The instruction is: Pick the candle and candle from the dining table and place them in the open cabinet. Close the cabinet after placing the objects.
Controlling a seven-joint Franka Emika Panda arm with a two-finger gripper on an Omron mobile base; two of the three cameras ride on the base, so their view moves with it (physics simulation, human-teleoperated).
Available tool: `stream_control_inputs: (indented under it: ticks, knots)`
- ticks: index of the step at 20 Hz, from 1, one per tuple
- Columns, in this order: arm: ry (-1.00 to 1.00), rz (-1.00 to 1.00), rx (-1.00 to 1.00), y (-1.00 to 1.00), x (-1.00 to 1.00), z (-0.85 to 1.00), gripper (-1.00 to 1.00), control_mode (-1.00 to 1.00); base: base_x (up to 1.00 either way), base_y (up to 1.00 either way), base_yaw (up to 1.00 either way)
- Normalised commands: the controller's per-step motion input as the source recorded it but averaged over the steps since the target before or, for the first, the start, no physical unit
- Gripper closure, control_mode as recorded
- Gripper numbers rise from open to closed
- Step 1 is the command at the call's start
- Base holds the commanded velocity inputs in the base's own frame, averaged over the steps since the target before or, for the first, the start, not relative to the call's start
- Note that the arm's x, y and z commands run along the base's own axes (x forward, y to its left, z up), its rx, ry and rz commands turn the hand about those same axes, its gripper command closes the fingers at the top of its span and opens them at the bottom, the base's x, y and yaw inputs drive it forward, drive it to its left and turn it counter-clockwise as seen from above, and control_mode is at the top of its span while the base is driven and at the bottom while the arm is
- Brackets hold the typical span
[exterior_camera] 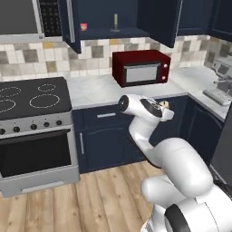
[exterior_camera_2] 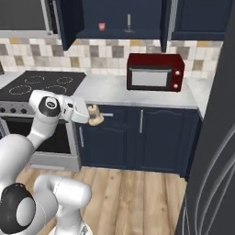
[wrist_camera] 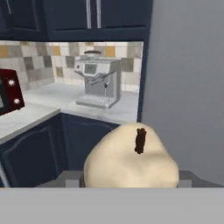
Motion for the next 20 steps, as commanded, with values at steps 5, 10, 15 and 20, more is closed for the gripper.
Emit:
stream_control_inputs:
  ticks: [5,10,15,20]
  knots:
    - [0.00,0.00,0.00,0.00,0.00,0.00,1.00,1.00,0.78,-0.43,0.28]
    - [0.00,0.00,0.00,0.00,0.00,0.00,1.00,1.00,0.72,-0.61,0.31]
    - [0.00,0.00,0.00,0.00,0.00,0.00,1.00,1.00,0.58,-0.69,0.30]
    - [0.00,0.00,0.00,0.00,0.00,0.00,1.00,1.00,0.50,-0.67,0.26]
